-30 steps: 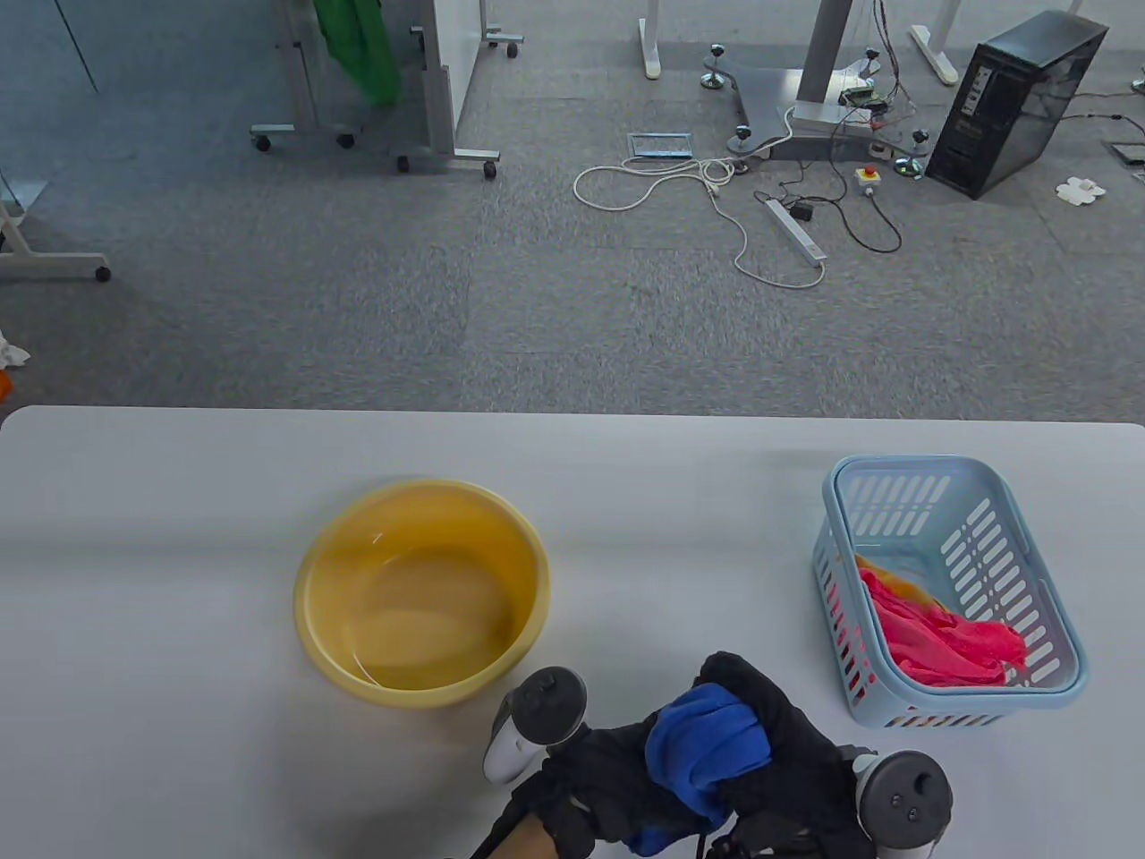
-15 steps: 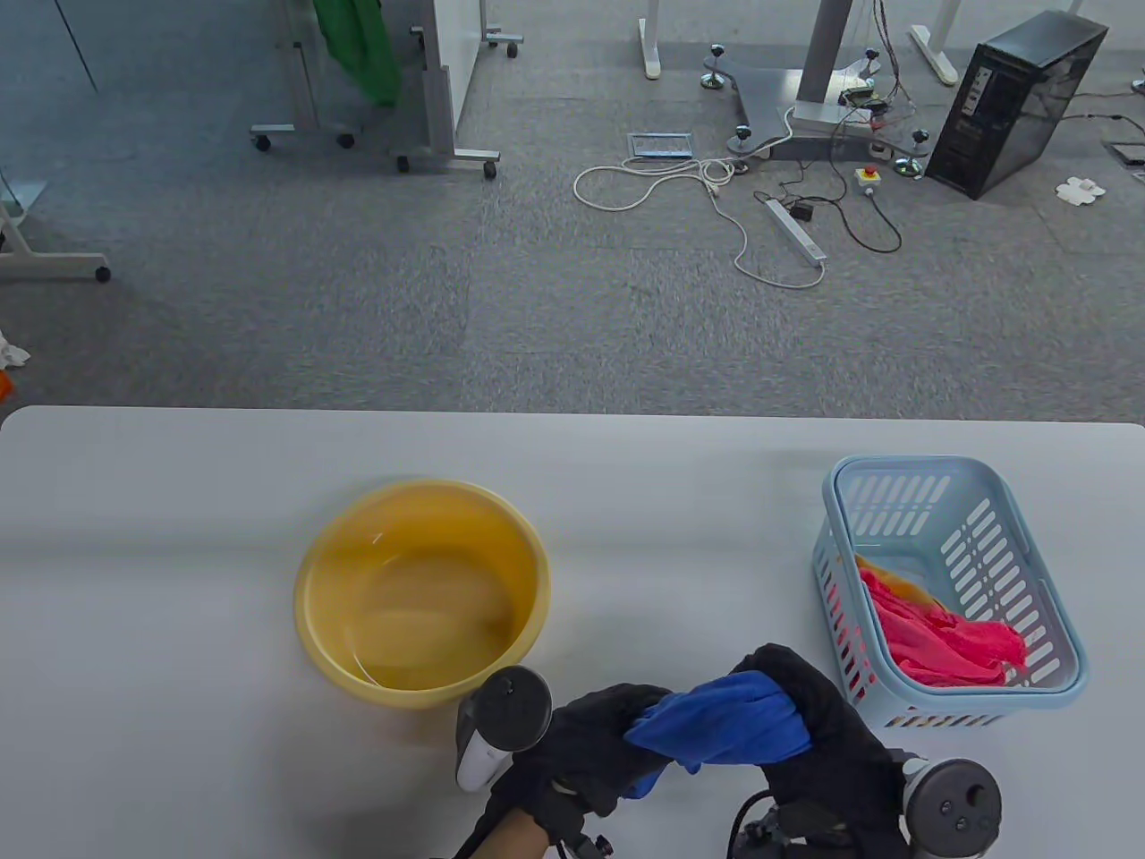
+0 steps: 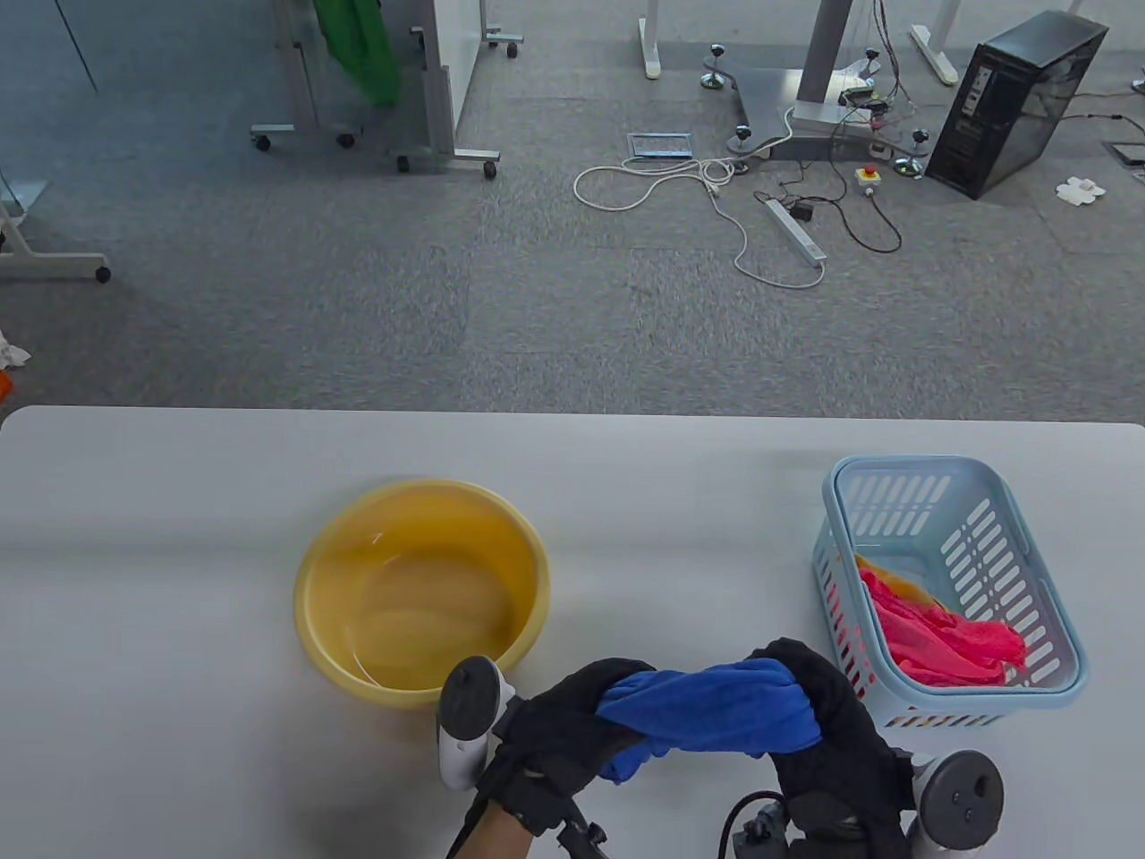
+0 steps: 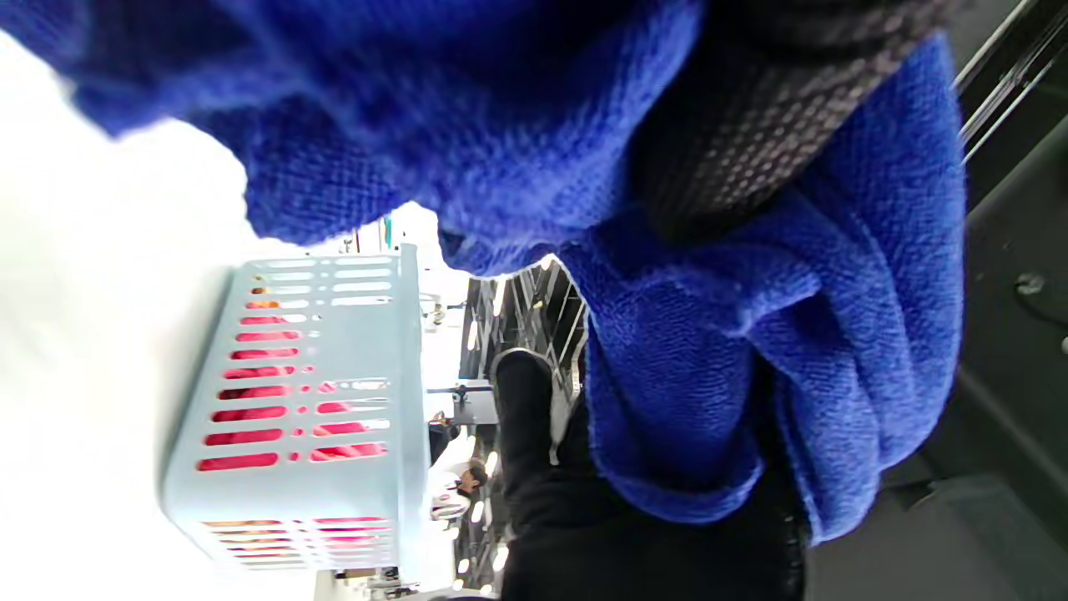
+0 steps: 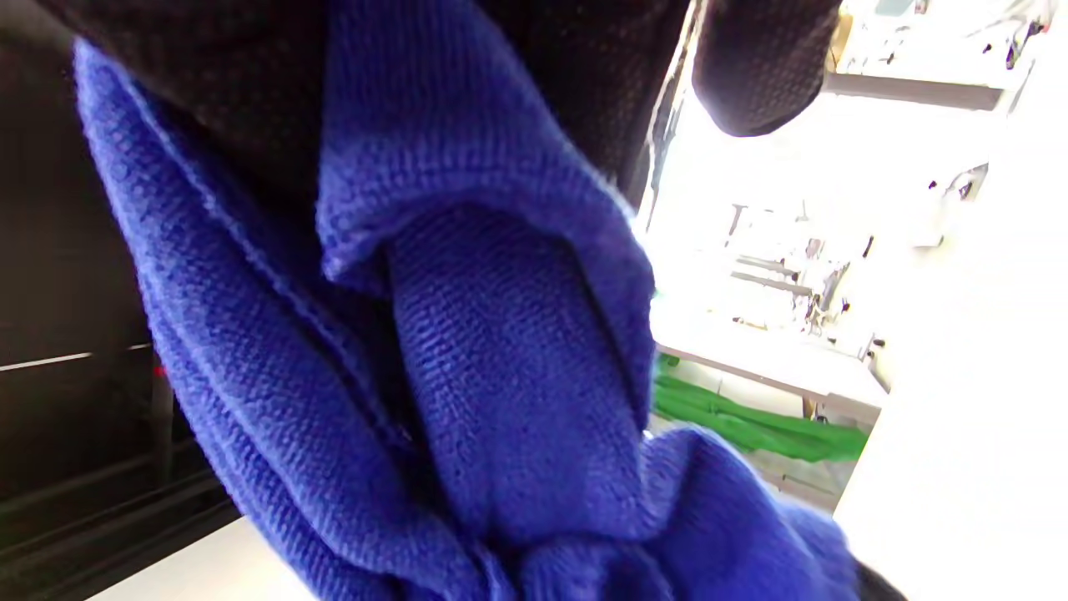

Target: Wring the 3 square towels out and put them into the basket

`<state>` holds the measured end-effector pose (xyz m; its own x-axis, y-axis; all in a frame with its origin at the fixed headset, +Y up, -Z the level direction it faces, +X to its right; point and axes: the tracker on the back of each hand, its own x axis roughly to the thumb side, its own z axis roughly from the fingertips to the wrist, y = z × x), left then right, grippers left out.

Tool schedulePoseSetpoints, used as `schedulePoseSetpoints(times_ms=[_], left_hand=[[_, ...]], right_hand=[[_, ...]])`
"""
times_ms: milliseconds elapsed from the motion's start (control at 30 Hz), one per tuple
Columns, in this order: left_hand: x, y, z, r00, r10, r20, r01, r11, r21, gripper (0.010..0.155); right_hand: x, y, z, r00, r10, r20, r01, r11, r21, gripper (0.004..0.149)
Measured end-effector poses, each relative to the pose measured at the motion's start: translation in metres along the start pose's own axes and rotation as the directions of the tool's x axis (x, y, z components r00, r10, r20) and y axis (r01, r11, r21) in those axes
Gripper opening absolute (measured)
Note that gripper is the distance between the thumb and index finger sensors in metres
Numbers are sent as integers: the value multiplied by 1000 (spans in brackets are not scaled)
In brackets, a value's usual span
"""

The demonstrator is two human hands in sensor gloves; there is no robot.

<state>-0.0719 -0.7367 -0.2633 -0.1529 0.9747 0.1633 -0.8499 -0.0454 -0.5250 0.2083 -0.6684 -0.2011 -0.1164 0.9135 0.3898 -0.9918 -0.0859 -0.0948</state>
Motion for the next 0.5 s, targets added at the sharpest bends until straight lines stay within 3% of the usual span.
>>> schedulePoseSetpoints(times_ms=[133,233,500], left_hand=[[-1,-1,0,996,93,9,-93,996,-7,54],[-1,-4,-1,969,246,22,-246,969,-14,54],[0,-4,1,934,354,43,-354,935,2,55]], right_hand=[[-4,5,0,999,-28,-17,28,999,16,57],[-9,13,-1,999,-45,-31,46,998,47,58],[-22,31,2,994,-48,-101,61,989,131,59]])
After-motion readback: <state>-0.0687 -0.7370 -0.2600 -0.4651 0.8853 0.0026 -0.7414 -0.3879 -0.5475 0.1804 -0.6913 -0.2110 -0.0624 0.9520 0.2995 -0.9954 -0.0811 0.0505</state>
